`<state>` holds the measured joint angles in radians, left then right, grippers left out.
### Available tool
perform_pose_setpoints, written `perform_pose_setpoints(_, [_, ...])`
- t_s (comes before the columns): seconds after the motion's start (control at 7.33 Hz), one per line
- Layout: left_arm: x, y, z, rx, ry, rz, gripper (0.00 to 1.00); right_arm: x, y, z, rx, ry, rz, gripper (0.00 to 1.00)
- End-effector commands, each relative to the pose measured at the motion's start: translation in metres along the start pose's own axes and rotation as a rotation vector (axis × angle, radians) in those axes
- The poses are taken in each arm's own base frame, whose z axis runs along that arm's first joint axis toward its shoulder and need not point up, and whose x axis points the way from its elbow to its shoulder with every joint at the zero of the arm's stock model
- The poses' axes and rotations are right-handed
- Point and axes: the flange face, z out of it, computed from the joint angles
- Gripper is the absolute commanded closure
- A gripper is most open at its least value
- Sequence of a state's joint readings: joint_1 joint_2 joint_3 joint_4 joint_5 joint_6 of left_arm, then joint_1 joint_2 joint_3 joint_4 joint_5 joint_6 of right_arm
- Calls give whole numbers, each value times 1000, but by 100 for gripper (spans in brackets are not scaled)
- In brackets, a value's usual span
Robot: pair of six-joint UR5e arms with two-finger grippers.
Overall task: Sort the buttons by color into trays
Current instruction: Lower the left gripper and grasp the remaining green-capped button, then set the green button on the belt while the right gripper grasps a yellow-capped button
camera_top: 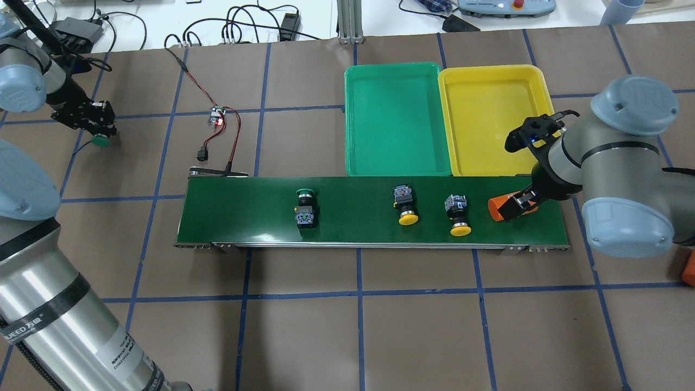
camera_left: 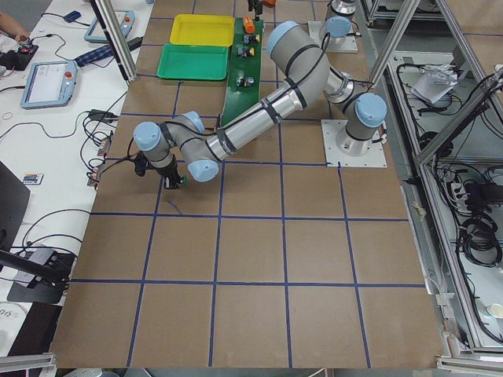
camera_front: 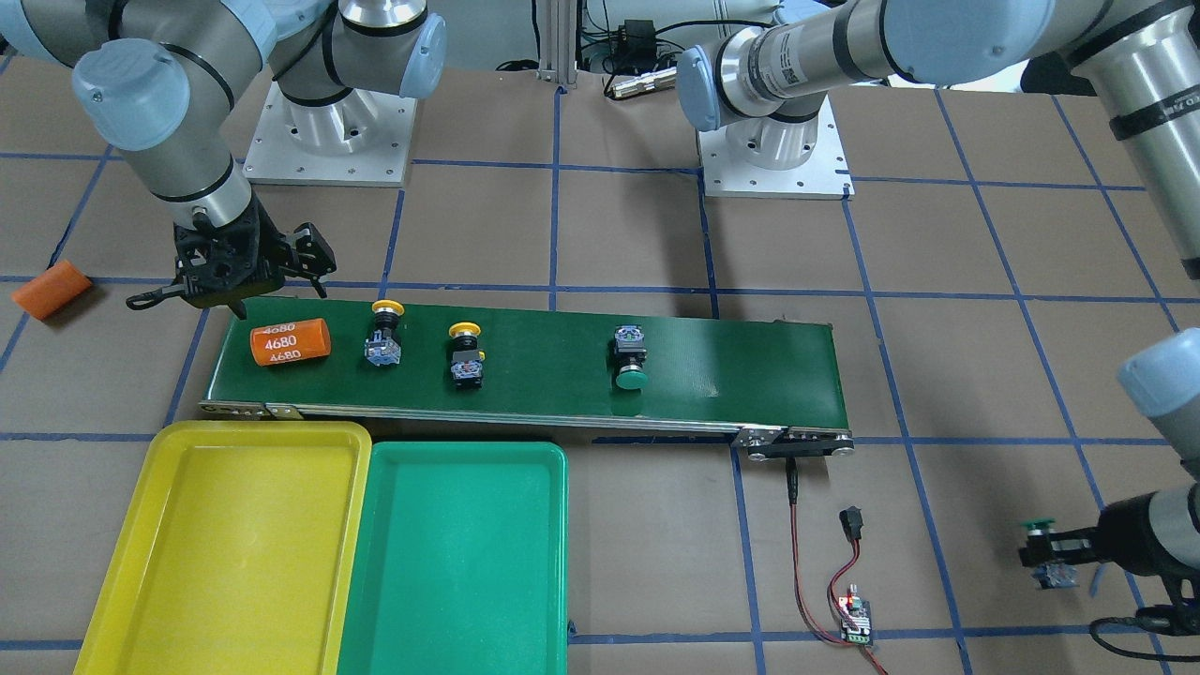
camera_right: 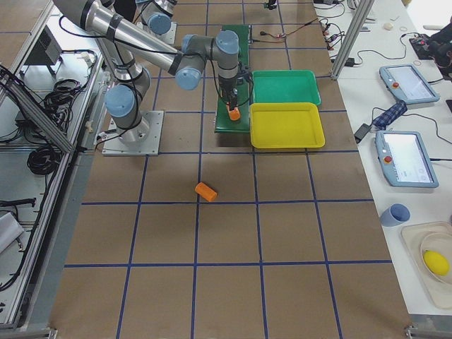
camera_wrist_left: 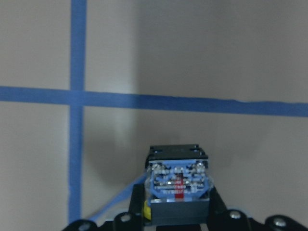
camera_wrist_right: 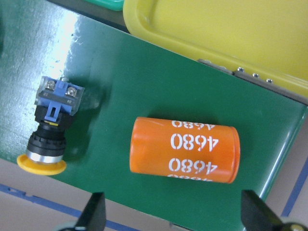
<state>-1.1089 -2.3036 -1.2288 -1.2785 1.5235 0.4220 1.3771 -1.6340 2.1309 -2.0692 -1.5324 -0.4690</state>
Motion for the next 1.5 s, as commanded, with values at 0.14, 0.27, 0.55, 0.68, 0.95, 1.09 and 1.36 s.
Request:
perform_pose_setpoints(0.14, [109, 133, -21, -62, 126, 26, 100, -5, -1, -6, -31, -20, 266, 0])
perform_pose_setpoints(0.27, [151, 151, -44, -40, 95, 89, 100, -17, -3, -5, -32, -21, 248, 0])
perform_pose_setpoints(0.55, [261, 187, -39, -58, 67, 45, 100, -51, -6, 4, -50, -28, 198, 0])
perform_pose_setpoints(0.68, [306, 201, -23, -49, 56, 47, 100, -50, -9, 13, -71, -35, 197, 0])
perform_pose_setpoints(0.95, [340, 230, 9, -90, 47, -38, 100, -47, -16, 29, -98, -41, 196, 0])
perform_pose_setpoints(1.09, [342, 226, 18, -76, 45, -30, 100, -47, -15, 37, -112, -50, 198, 4])
perform_pose_setpoints(1.36, [343, 220, 34, -58, 50, -25, 22, -43, -23, 57, -137, -45, 183, 34])
